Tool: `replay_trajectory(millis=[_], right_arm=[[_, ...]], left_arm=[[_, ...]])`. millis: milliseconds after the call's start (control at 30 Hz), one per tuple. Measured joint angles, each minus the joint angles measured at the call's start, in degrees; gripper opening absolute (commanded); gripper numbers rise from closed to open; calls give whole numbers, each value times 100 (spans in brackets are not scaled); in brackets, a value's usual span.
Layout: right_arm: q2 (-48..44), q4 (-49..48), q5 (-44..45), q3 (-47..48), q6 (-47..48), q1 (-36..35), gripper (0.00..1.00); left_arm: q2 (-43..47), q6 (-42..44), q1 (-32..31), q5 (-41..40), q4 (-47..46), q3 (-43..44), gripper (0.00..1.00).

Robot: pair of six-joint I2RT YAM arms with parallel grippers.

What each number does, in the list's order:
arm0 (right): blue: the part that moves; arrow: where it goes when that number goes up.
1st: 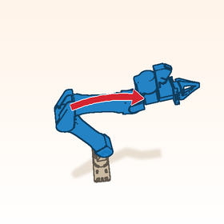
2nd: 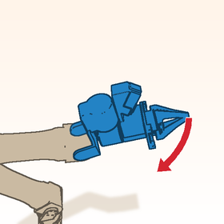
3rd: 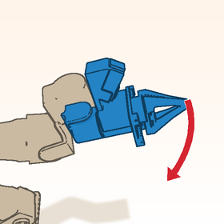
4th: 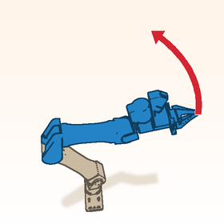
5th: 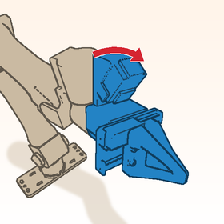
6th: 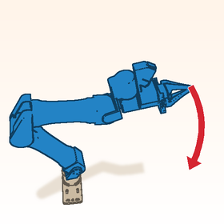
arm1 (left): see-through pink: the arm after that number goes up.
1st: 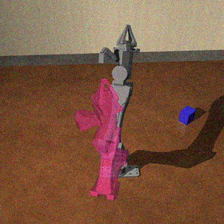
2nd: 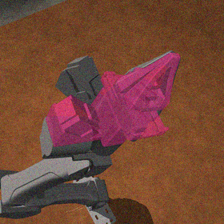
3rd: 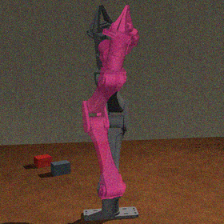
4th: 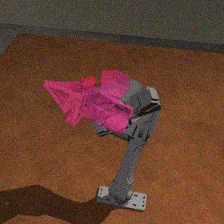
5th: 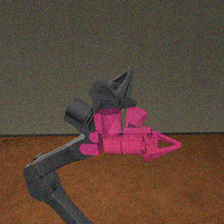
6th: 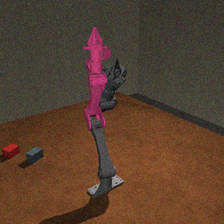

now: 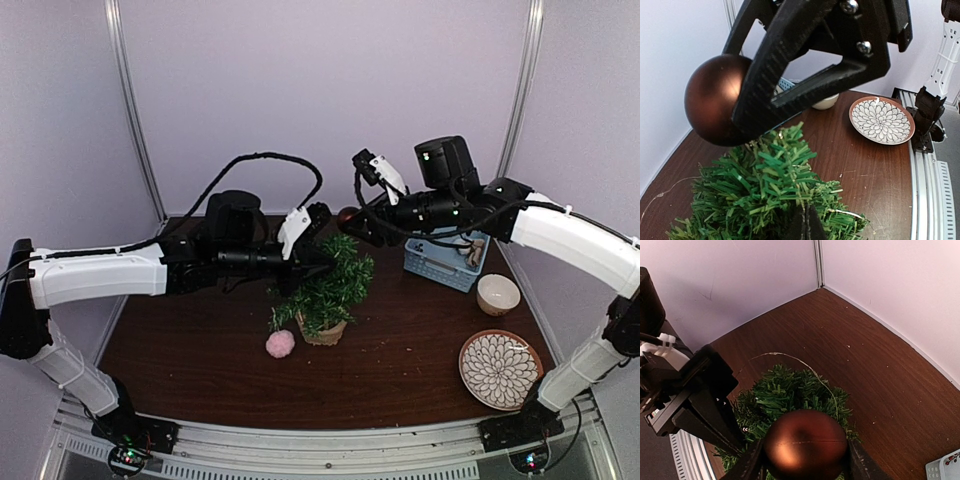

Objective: Decorate the small christmas tree

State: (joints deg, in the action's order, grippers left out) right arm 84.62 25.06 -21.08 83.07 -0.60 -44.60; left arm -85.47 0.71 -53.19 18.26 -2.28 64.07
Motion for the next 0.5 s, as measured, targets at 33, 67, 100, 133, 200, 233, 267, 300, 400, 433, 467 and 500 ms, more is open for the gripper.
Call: replay_trajectory(millis=[33, 67, 100, 133, 200, 233, 267, 300, 400, 433, 467, 500], right_arm=[[4, 0, 2, 0, 0, 0, 32], [7, 0, 2, -4, 13, 0, 32], [7, 0, 2, -7, 26, 0, 32], [7, 0, 2, -9, 44, 0, 32], [7, -4, 2, -20, 52, 0, 32], [7, -7, 2, -28, 59, 0, 32], [7, -22, 2, -50, 63, 0, 32], [7, -26, 2, -74, 63, 0, 32], [7, -31, 2, -131, 63, 0, 32], [7, -35, 2, -142, 63, 0, 32], [7, -52, 2, -160, 63, 0, 33], [7, -52, 2, -173, 63, 0, 34]], left_arm=[[0, 0, 0, 0, -7, 0, 0], [0, 0, 0, 0, -15, 0, 0], [0, 0, 0, 0, -22, 0, 0], [0, 0, 0, 0, -22, 0, 0], [0, 0, 0, 0, -22, 0, 0], [0, 0, 0, 0, -24, 0, 0], [0, 0, 0, 0, -26, 0, 0], [0, 0, 0, 0, -28, 0, 0], [0, -72, 0, 0, -55, 0, 0], [0, -101, 0, 0, -63, 0, 0], [0, -116, 0, 0, -66, 0, 0], [0, -133, 0, 0, -63, 0, 0]])
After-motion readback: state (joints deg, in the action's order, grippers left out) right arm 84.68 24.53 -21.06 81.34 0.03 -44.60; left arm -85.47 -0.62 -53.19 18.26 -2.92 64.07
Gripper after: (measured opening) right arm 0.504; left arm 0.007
